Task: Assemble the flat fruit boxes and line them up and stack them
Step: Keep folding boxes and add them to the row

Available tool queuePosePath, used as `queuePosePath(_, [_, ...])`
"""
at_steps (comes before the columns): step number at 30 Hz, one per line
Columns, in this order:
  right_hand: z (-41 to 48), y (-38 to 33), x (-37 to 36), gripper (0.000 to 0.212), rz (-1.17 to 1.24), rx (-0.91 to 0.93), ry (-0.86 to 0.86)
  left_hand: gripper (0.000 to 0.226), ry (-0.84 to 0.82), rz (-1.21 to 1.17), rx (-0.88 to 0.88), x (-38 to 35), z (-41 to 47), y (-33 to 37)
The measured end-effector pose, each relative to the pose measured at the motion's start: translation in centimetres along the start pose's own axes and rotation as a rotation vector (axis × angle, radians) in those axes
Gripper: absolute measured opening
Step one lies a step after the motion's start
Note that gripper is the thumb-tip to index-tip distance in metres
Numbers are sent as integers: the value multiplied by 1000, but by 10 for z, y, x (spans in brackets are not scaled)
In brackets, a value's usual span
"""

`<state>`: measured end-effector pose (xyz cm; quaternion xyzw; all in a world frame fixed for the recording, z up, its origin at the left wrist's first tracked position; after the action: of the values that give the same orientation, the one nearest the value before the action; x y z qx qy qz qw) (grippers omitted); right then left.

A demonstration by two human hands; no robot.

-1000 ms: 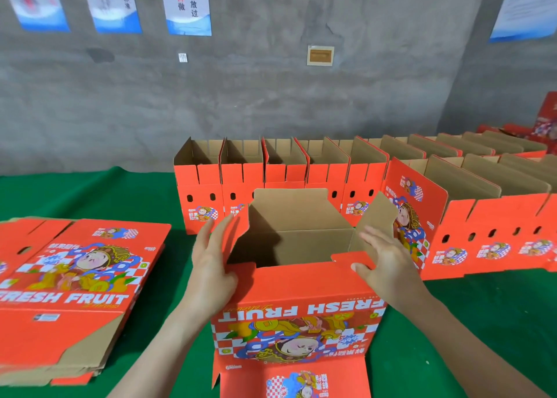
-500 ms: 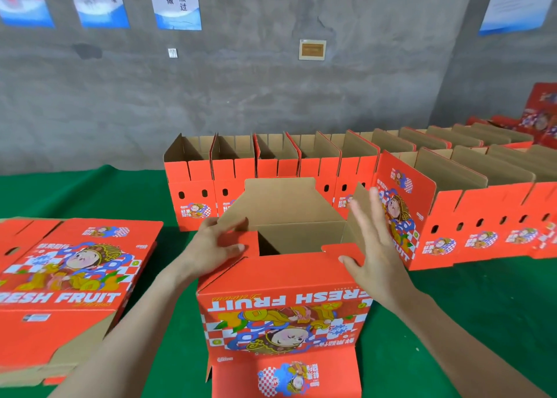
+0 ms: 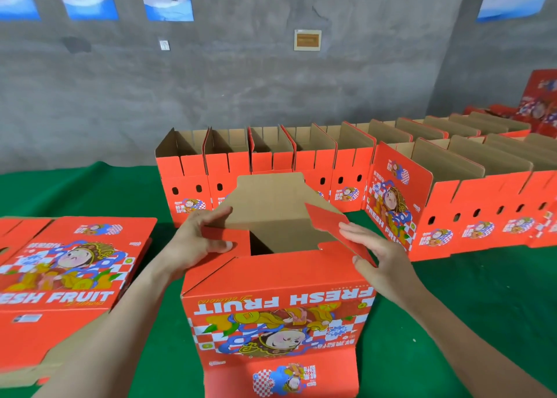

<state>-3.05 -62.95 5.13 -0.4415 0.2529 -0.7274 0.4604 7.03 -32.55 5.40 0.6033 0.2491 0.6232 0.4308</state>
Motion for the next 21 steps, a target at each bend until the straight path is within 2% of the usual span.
queuePosePath(2, [0, 1, -1, 49, -35, 24, -39, 72, 1, 4, 9, 1, -1, -1])
queuePosePath(5, [0, 6, -9, 27, -58, 3, -112, 69, 18, 14, 10, 0, -5, -3])
queuePosePath(8, [10, 3, -5, 11, -104, 45, -21, 64, 40, 4, -42, -2, -7, 0])
queuePosePath(11, [26, 1, -5, 17, -171, 54, 38, 53, 80, -5, -109, -3, -9, 2])
queuePosePath(16, [33, 0, -9, 24, -156, 62, 141, 25, 155, -113, -69, 1, -8, -6])
queuePosePath(18, [33, 2, -8, 22, -115, 41, 151, 24, 191, -116, -28, 1, -8, -9])
queuePosePath(21, [30, 0, -8, 18, -89, 43, 125, 23, 182, -319, 24, -3, -9, -8])
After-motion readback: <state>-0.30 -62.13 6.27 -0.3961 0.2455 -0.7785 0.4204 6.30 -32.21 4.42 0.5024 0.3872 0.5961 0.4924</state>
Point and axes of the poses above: each hand's wrist, its own z-axis towards the middle knuckle, its own x-axis out of the back of the hand, y = z × x, the point moved 6 cm from there along z, towards the middle knuckle, and after that the axes turned 8 degrees about z, right-handed, at the moved point
